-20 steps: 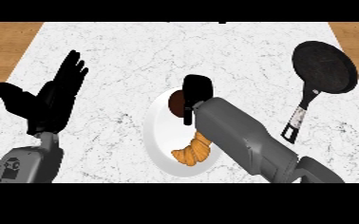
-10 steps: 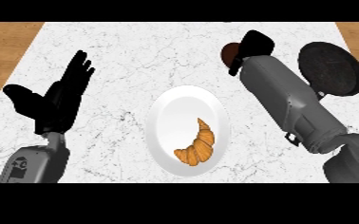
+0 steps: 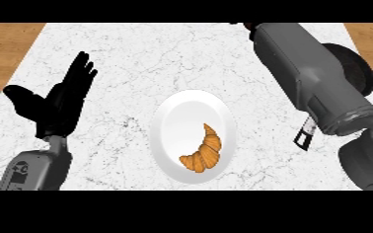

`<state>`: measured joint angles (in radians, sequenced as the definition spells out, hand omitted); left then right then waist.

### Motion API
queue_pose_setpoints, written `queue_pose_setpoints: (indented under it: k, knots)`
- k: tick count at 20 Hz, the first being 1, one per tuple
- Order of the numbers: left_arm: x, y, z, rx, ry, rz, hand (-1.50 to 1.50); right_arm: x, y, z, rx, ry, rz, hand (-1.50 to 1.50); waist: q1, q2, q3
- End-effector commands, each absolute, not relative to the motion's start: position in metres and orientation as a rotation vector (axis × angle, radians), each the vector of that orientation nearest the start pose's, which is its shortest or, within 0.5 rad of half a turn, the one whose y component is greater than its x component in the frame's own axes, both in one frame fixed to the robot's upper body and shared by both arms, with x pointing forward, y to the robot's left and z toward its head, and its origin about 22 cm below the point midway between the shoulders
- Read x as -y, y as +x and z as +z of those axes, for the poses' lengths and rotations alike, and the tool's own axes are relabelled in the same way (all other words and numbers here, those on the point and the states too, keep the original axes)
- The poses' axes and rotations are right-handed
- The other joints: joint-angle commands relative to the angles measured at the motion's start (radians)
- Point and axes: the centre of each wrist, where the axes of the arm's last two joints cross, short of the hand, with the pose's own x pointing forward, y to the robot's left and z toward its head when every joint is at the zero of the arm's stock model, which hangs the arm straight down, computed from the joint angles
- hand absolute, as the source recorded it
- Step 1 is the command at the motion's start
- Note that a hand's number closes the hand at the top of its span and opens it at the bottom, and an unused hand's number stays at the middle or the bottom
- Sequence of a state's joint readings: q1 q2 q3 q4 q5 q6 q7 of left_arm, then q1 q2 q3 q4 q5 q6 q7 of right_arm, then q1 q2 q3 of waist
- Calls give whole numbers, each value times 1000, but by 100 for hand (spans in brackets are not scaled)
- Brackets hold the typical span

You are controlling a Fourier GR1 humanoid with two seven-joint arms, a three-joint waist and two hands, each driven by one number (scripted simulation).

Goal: Pick the cupcake from the plate and place it in the pan

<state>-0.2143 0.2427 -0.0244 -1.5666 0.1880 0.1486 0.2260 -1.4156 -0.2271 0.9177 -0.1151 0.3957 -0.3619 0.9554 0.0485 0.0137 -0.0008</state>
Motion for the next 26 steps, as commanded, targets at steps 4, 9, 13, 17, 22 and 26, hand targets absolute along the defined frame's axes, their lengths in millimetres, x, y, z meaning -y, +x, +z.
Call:
queue_pose_setpoints:
  k: [4, 9, 13, 17, 22, 26]
  knots:
    - [-266, 288, 52, 1546, 73, 10, 0, 168, 483, 175, 833, -1662, 409, 150, -16, -1, 0]
    - [-260, 286, 52, 1529, 82, 46, 0, 211, 485, 185, 809, -1693, 317, 150, -21, -2, 1]
    - [-259, 278, 65, 1544, 65, 38, 0, 278, 476, 174, 816, -1734, 269, 150, -23, -4, 2]
    - [-266, 280, 46, 1517, 97, 27, 0, 299, 467, 153, 843, -1727, 205, 150, -40, -9, 1]
    - [-273, 276, 52, 1521, 88, 11, 0, 369, 442, 141, 836, -1729, 149, 150, -24, -1, 3]
    - [-265, 298, 74, 1550, 83, 26, 0, 383, 426, 108, 869, -1678, 172, 150, -16, 8, 4]
